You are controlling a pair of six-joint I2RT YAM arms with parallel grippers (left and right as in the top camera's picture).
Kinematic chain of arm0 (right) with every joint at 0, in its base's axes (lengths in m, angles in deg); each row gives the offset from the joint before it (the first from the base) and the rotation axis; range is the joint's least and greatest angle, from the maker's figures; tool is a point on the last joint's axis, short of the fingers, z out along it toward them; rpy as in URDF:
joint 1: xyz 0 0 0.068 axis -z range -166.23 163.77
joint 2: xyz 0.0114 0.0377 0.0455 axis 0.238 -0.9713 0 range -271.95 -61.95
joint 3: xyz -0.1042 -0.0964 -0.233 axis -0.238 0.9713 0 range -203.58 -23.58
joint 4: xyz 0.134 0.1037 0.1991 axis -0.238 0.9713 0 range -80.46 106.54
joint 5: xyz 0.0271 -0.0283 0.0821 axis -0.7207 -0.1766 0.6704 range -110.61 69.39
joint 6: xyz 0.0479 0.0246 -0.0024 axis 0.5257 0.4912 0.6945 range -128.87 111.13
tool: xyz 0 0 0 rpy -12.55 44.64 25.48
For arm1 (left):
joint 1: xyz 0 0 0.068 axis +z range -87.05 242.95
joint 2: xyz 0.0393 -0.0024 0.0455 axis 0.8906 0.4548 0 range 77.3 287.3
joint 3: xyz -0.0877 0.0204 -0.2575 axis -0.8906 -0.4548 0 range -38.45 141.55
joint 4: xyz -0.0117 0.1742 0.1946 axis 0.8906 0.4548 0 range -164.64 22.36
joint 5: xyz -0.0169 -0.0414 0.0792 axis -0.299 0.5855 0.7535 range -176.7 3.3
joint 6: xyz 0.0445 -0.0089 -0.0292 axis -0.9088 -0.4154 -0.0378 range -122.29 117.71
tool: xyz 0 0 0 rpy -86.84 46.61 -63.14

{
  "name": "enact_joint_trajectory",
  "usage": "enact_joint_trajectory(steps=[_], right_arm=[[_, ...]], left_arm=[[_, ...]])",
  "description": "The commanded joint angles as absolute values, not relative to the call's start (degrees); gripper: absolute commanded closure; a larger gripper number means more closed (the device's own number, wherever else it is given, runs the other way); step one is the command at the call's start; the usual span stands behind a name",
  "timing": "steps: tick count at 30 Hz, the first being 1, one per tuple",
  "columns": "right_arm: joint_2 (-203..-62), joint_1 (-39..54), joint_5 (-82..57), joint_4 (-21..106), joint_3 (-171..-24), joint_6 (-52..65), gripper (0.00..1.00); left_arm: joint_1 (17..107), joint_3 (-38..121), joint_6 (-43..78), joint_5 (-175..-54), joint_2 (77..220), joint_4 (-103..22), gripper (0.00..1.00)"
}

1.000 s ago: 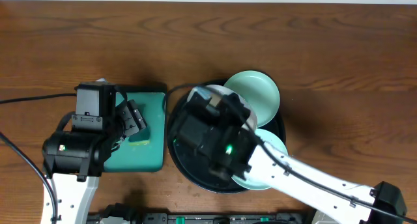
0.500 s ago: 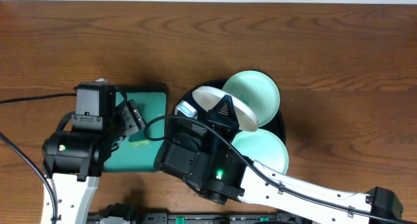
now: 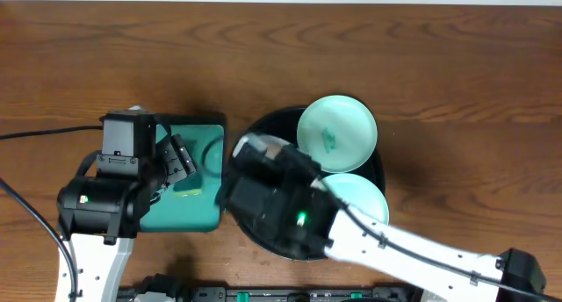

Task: Clean dirty plates on tray and stack at the side
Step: 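Lift the white plate off the black tray with the right gripper, then place the white plate on the table at the right side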

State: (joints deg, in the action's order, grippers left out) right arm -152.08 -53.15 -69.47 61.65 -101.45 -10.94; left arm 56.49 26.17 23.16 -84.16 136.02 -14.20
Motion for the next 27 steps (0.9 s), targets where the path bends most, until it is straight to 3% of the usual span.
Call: enact_joint_trajectory(steps=[1, 7, 11, 27], right_arm=[[-151.64, -44.62, -39.81, 59.43, -102.10, 6.87, 0.99], [-151.03, -28.52, -21.95, 54.51, -102.13, 9.39, 0.99], [-150.90, -12.80, -9.15, 51.84, -102.15, 12.56, 0.99], [-156.12, 38.08, -6.22, 53.83, -102.10, 10.33, 0.99]], left_arm=[[56.67, 26.20, 22.79, -83.08, 136.06, -14.04, 0.19], [56.67, 26.17, 22.81, -83.08, 136.06, -14.02, 0.19], [56.67, 26.17, 22.84, -83.11, 136.09, -14.02, 0.19], [56.67, 26.17, 22.84, -83.11, 136.24, -14.33, 0.19]])
